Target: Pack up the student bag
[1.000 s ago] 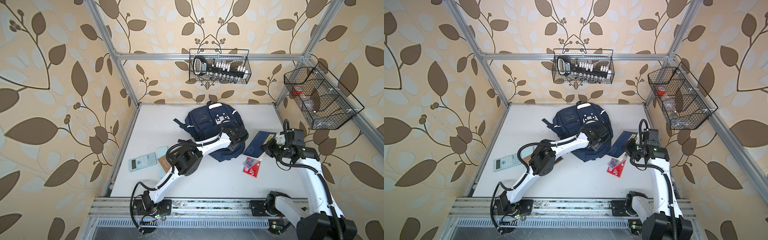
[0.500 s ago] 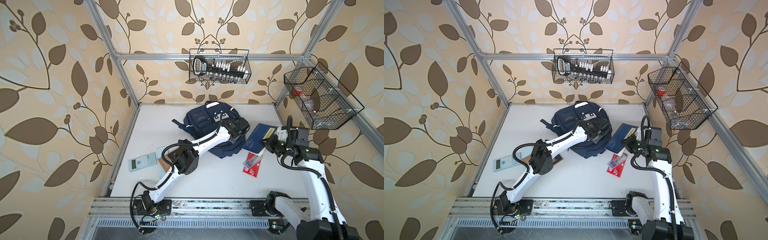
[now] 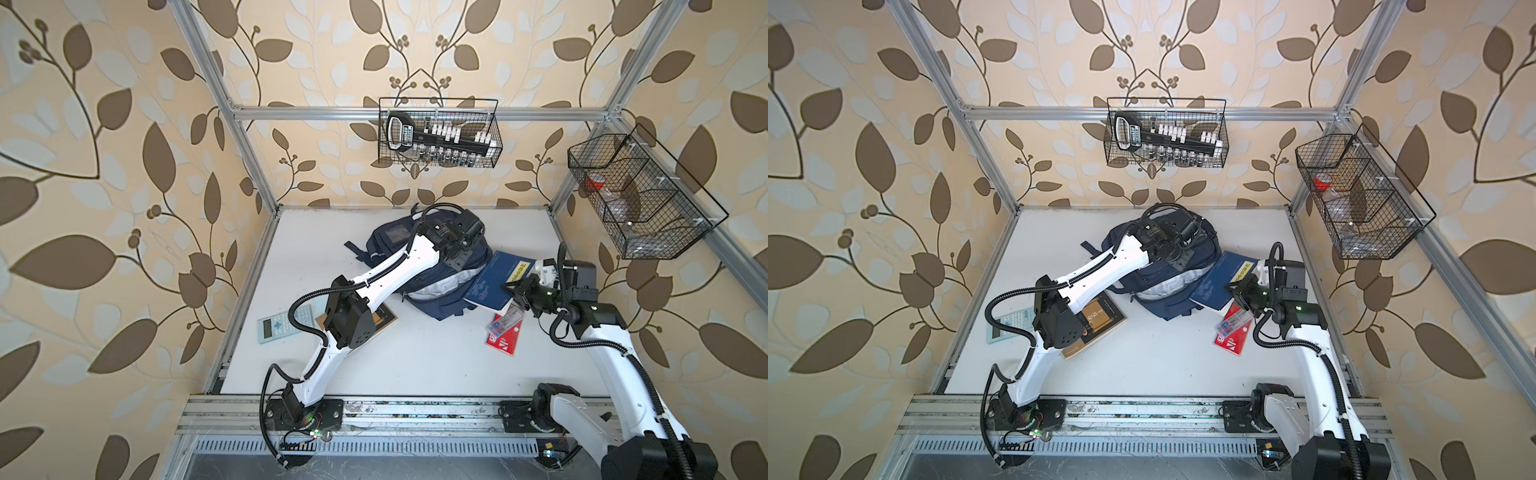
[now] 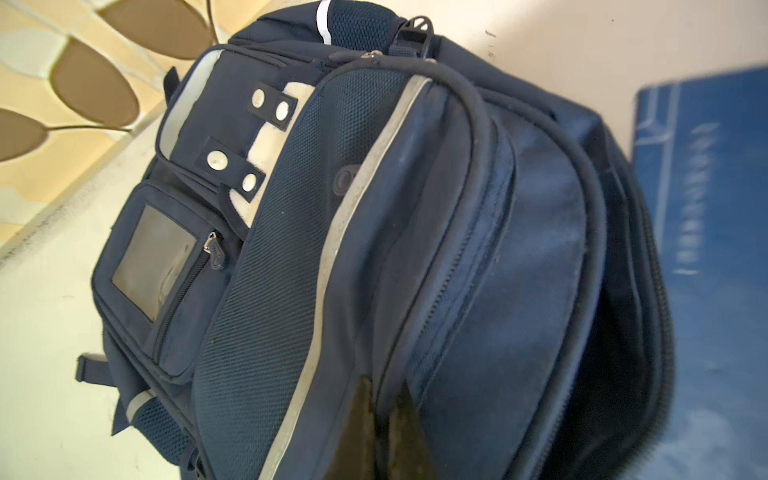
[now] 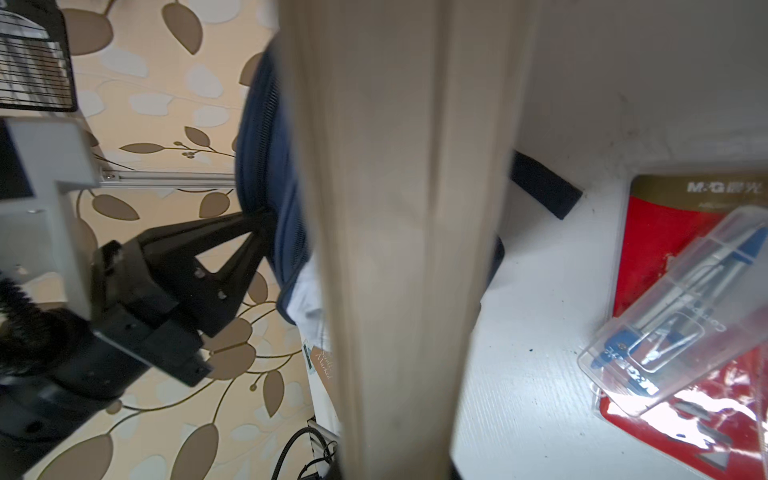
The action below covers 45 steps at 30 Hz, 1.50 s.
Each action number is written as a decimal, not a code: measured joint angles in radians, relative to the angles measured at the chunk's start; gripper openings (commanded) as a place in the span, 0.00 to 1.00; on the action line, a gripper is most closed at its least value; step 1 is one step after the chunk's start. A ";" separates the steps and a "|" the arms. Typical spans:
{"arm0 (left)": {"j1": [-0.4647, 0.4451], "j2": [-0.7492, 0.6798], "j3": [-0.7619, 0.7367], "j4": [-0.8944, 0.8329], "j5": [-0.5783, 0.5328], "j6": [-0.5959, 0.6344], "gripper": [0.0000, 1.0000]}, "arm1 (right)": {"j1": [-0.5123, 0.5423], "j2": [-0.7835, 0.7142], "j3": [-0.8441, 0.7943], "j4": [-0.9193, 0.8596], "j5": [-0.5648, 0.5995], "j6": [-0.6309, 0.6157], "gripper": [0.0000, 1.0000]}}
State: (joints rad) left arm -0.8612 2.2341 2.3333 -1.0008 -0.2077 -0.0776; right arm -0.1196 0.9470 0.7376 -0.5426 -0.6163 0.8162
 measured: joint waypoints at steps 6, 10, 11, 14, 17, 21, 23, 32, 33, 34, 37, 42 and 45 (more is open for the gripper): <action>0.039 -0.006 0.000 0.010 0.085 -0.056 0.00 | 0.002 -0.034 -0.115 0.014 -0.011 0.048 0.00; 0.070 -0.029 -0.026 0.038 0.159 -0.099 0.00 | 0.002 -0.084 -0.128 0.031 -0.045 0.071 0.00; 0.074 -0.041 -0.040 0.050 0.175 -0.108 0.00 | 0.004 -0.097 -0.132 0.055 -0.062 0.081 0.00; 0.088 -0.068 -0.061 0.065 0.211 -0.121 0.00 | 0.008 -0.100 -0.153 0.151 -0.111 0.120 0.00; 0.091 -0.084 -0.061 0.065 0.234 -0.124 0.00 | 0.010 -0.056 -0.175 0.269 -0.135 0.166 0.00; 0.089 -0.095 -0.061 0.060 0.272 -0.124 0.00 | 0.047 0.059 -0.173 0.445 -0.132 0.237 0.00; 0.089 -0.097 -0.061 0.058 0.291 -0.124 0.00 | 0.099 0.114 -0.160 0.491 -0.111 0.251 0.00; 0.118 -0.099 -0.040 0.054 0.404 -0.176 0.00 | 0.335 0.303 -0.132 0.714 0.070 0.302 0.00; 0.125 -0.100 -0.040 0.055 0.422 -0.187 0.00 | 0.351 0.331 -0.127 0.737 0.097 0.306 0.00; 0.131 -0.101 -0.040 0.056 0.436 -0.193 0.00 | 0.364 0.357 -0.118 0.753 0.119 0.310 0.00; 0.143 -0.105 -0.040 0.061 0.467 -0.209 0.00 | 0.400 0.460 -0.069 0.822 0.177 0.328 0.00; 0.171 -0.130 -0.045 0.076 0.496 -0.235 0.00 | 0.434 0.629 0.046 0.918 0.235 0.362 0.31; 0.197 -0.162 -0.079 0.095 0.503 -0.245 0.00 | 0.447 0.674 0.090 0.945 0.247 0.368 0.51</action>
State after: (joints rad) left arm -0.6640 2.0724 2.2539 -0.9058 0.2951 -0.3229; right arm 0.3279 1.6207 0.8280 0.4019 -0.3691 1.1843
